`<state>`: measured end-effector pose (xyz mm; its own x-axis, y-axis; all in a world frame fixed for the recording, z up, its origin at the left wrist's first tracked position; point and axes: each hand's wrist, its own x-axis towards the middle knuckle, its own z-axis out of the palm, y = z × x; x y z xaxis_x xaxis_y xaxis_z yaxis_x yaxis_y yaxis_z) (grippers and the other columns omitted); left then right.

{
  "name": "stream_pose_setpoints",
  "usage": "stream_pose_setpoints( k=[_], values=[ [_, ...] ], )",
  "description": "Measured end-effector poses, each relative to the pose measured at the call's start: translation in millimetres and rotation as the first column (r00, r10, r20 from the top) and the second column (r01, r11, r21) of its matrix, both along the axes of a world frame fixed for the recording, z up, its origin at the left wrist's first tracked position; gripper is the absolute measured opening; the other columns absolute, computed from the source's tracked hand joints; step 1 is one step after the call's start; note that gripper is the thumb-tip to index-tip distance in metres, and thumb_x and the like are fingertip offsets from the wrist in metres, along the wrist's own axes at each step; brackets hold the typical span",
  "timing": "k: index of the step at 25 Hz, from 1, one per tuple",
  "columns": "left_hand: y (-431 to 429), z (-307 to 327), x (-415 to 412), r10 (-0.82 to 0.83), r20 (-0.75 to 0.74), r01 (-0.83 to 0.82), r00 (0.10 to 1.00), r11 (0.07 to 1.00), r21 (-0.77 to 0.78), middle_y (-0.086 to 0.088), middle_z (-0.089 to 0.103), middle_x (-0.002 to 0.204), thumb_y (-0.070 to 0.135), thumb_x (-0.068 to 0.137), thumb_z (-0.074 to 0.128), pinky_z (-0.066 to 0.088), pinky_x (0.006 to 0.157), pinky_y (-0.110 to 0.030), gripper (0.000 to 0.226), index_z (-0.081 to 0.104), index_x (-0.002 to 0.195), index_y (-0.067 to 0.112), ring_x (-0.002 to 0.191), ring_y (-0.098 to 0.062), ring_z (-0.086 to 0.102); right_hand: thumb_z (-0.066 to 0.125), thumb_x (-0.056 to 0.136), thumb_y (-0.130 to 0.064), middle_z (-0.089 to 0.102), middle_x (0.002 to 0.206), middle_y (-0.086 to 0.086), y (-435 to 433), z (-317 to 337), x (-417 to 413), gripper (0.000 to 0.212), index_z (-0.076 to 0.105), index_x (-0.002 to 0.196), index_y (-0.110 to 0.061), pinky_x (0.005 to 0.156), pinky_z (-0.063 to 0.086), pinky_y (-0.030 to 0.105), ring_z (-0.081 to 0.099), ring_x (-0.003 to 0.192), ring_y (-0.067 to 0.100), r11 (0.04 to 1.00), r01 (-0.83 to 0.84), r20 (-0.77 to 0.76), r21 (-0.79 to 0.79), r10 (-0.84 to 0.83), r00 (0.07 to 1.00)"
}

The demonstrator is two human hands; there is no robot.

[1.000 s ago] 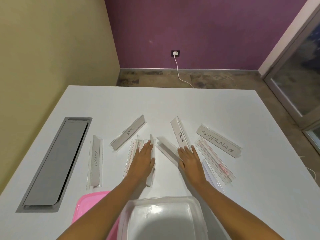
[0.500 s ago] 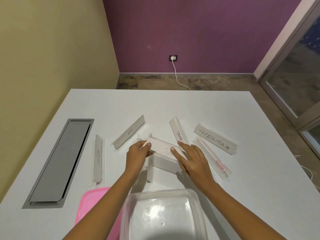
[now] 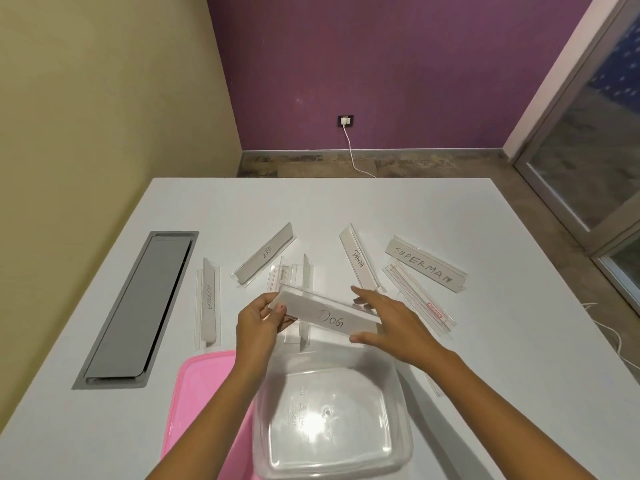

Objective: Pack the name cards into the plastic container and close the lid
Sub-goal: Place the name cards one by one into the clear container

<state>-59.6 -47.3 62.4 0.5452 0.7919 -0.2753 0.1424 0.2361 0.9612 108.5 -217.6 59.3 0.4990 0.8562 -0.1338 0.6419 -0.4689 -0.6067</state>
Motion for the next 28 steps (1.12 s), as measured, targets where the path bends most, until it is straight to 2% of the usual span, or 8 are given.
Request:
stream_pose_setpoints(
  k=[4,7,9,11,13,19,23,28],
  values=[
    [-10.3,2.3,-29.8,-0.039,-0.083,0.054,0.996,0.983,0.177,0.005,0.074,0.087,0.013,0.09,0.059,0.05,0.081,-0.021,0.012,0.068,0.089,0.02,0.086,-0.007,0.068,0.073,0.078,-0.037,0.055,0.132,-0.01,-10.6,0.4,-22.2,0.063,0.046,0.134,-0.031,0.099,0.044,0.033,0.053,0.119,0.013,1.0,-0.001,-0.038,0.0,0.001,0.999],
    [-15.1,-4.3,-60.2,0.017,-0.177,0.033,0.984,0.961,0.275,0.013,0.071,0.105,0.024,0.095,0.05,0.043,0.083,-0.013,0.019,0.068,0.102,0.028,0.097,0.005,0.062,0.073,0.079,-0.034,0.054,0.131,-0.012,-25.8,-6.2,-41.2,0.061,0.047,0.133,-0.031,0.094,0.044,0.028,0.054,0.111,0.01,0.999,-0.025,-0.037,-0.029,0.023,0.999],
    [-18.2,-15.2,-79.9,0.069,-0.286,0.011,0.956,0.963,0.271,0.006,0.066,0.12,0.027,0.098,0.044,0.042,0.096,-0.021,0.029,0.063,0.119,0.023,0.109,-0.006,0.059,0.071,0.08,-0.032,0.054,0.13,-0.011,-34.0,-13.8,-55.7,0.06,0.045,0.134,-0.032,0.09,0.045,0.029,0.054,0.103,0.009,0.995,-0.072,-0.018,-0.075,0.07,0.997],
    [-25.0,-27.1,-92.0,0.031,-0.4,0.065,0.916,0.972,0.224,0.0,0.064,0.127,0.029,0.098,0.043,0.039,0.104,-0.035,0.033,0.06,0.125,0.022,0.117,-0.019,0.058,0.068,0.083,-0.027,0.054,0.129,-0.007,-38.0,-24.5,-67.9,0.059,0.043,0.137,-0.028,0.088,0.045,0.031,0.052,0.11,0.014,0.979,-0.136,0.065,-0.149,0.147,0.987],
    [-33.5,-33.2,-93.8,-0.036,-0.464,0.124,0.885,0.979,0.16,-0.001,0.062,0.131,0.03,0.098,0.043,0.037,0.107,-0.039,0.034,0.058,0.128,0.023,0.12,-0.023,0.057,0.062,0.087,-0.019,0.053,0.13,-0.005,-37.7,-35.2,-75.8,0.056,0.041,0.139,-0.024,0.085,0.045,0.033,0.052,0.114,0.017,0.963,-0.165,0.137,-0.212,0.197,0.971],
    [-43.9,-38.0,-80.2,-0.034,-0.529,0.122,0.848,0.984,0.131,-0.006,0.059,0.134,0.019,0.097,0.047,0.039,0.106,-0.038,0.036,0.052,0.133,0.019,0.124,-0.025,0.054,0.053,0.088,-0.011,0.055,0.124,0.01,-23.0,-58.4,-82.9,0.042,0.045,0.129,-0.009,0.079,0.046,0.037,0.057,0.105,0.03,0.905,-0.183,0.216,-0.383,0.281,0.935],
    [-44.8,-36.6,-81.0,-0.022,-0.53,0.12,0.848,0.981,0.15,-0.007,0.062,0.131,0.017,0.097,0.048,0.04,0.103,-0.034,0.036,0.054,0.132,0.017,0.121,-0.025,0.056,0.053,0.085,-0.006,0.059,0.114,0.013,-16.0,-66.0,-83.2,0.033,0.05,0.118,-0.006,0.07,0.041,0.032,0.059,0.095,0.029,0.894,-0.191,0.235,-0.405,0.303,0.923],
    [-45.7,-36.1,-82.9,-0.021,-0.523,0.122,0.852,0.98,0.159,-0.008,0.062,0.13,0.018,0.097,0.049,0.042,0.103,-0.035,0.035,0.054,0.132,0.016,0.12,-0.025,0.058,0.046,0.084,-0.003,0.068,0.103,0.011,-14.7,-69.1,-82.6,0.017,0.057,0.092,-0.014,0.066,0.039,0.03,0.059,0.084,0.024,0.922,-0.062,0.249,-0.381,0.167,0.954]
  ],
)
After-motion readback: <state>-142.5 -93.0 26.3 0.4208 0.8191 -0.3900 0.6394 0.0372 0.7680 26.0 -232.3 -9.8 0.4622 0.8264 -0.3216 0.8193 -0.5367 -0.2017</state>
